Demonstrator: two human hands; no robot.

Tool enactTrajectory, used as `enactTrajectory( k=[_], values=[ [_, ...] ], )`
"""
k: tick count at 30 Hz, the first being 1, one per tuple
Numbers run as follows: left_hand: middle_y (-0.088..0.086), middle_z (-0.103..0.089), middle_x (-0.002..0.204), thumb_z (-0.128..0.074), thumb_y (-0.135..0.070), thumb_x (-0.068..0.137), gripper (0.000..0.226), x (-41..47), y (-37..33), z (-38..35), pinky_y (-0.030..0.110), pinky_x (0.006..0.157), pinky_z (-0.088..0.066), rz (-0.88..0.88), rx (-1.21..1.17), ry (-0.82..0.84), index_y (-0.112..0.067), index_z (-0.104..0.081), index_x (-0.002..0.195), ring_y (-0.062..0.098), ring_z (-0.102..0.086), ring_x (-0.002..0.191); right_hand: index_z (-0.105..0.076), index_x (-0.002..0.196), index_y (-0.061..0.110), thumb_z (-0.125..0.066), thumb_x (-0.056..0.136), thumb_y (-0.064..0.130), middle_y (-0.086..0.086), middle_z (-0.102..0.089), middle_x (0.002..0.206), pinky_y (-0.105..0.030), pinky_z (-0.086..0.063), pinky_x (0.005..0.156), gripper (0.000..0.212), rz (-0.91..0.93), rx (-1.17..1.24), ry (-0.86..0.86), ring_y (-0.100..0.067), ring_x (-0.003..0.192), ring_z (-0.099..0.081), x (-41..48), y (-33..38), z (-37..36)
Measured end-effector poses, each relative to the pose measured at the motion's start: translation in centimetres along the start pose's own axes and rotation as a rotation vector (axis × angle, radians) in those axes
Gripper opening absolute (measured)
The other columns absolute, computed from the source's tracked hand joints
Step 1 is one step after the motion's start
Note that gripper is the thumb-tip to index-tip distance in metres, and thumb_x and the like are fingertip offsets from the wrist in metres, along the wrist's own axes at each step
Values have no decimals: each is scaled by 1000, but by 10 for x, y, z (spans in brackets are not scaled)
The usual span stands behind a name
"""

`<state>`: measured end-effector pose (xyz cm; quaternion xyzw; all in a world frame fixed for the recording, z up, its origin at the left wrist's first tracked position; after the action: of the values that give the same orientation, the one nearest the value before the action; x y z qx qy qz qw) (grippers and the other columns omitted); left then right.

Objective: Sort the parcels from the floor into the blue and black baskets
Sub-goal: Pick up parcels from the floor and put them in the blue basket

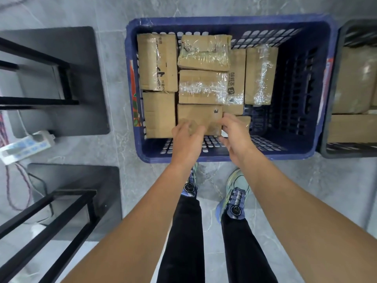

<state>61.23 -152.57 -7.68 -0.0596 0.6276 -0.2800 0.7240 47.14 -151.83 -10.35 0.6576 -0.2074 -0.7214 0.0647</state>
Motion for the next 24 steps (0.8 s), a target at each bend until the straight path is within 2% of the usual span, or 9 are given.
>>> enactTrajectory(
  k=[2, 4, 6, 9, 12, 14, 17, 22, 24],
  values=[
    [-9, -23, 162, -55, -34, 102, 57, 2, 0, -1, 30, 103, -28, -2, -14, 4, -16, -45, 155, 5, -36, 125, -58, 144, 17, -69, 64, 41, 4, -63, 144, -43, -48, 111, 85, -24, 13, -21, -15, 132, -56, 3, -1, 0],
    [-8, -25, 160, -55, -33, 102, 56, 5, 0, -1, 30, 103, -30, 12, -28, -3, -11, -47, 153, 6, -39, 127, -68, 124, 18, -63, 87, 28, 2, -67, 136, -43, -49, 110, 39, -39, 27, -17, -15, 127, -59, 5, -1, 0],
    [-2, -33, 157, -55, -36, 97, 55, 2, -6, 2, 34, 107, -36, 12, -19, -13, -6, -55, 143, 13, -46, 131, -66, 115, 21, -59, 96, 21, 2, -66, 134, -42, -49, 109, 20, -33, 41, -10, -13, 124, -58, 7, -1, 2],
    [4, -52, 146, -53, -47, 85, 54, 0, -5, 2, 43, 112, -43, 61, 1, -7, -13, -65, 126, 19, -55, 128, -60, 132, 19, -60, 100, 22, 1, -58, 148, -43, -45, 115, 32, -30, 27, -14, -13, 130, -54, 2, 1, 5],
    [-4, -58, 115, -52, -32, 97, 12, -4, -9, 4, 32, 89, -45, 91, -46, 13, -22, -58, 95, 15, -54, 104, -48, 154, 11, -58, 104, 21, -4, -55, 150, -44, -39, 121, 52, -29, 29, -43, -20, 140, -50, -9, 5, 11],
    [-7, -59, 127, -52, -37, 100, 23, -10, -15, 5, 36, 103, -46, 71, -30, 17, -25, -65, 114, 14, -55, 115, -46, 156, 15, -57, 105, 22, 0, -52, 154, -41, -39, 122, 53, -16, 45, -42, -14, 138, -49, -19, 9, 15],
    [-5, -56, 141, -51, -39, 103, 44, -24, -27, 7, 44, 117, -41, 101, -43, 3, -24, -56, 144, 18, -52, 130, -45, 156, 17, -58, 105, 22, 2, -51, 154, -39, -40, 121, 53, 1, 84, -34, -12, 137, -49, -34, 15, 25],
    [-14, -60, 126, -53, -39, 102, 24, -71, -64, 6, 44, 116, -42, 52, -71, 3, -33, -59, 125, 12, -53, 127, -49, 153, 20, -59, 105, 24, 2, -55, 150, -39, -40, 121, 49, 119, 159, -8, -13, 140, -50, -78, 40, 52],
    [-11, -60, 132, -54, -40, 103, 23, -97, -84, 4, 42, 116, -42, 18, -86, 11, -35, -59, 125, 11, -52, 128, -50, 153, 20, -61, 105, 27, 3, -55, 150, -41, -40, 121, 50, 178, 174, 3, -12, 140, -50, -103, 54, 66]
  ],
)
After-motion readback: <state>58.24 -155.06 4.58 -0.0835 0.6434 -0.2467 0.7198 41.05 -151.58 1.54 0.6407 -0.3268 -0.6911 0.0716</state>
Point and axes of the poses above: each hand's wrist, its own x-axis towards the middle knuckle, its own z-axis out of the back of the hand, y = z × x, the point moved 3 cm from there along x, towards the middle knuckle
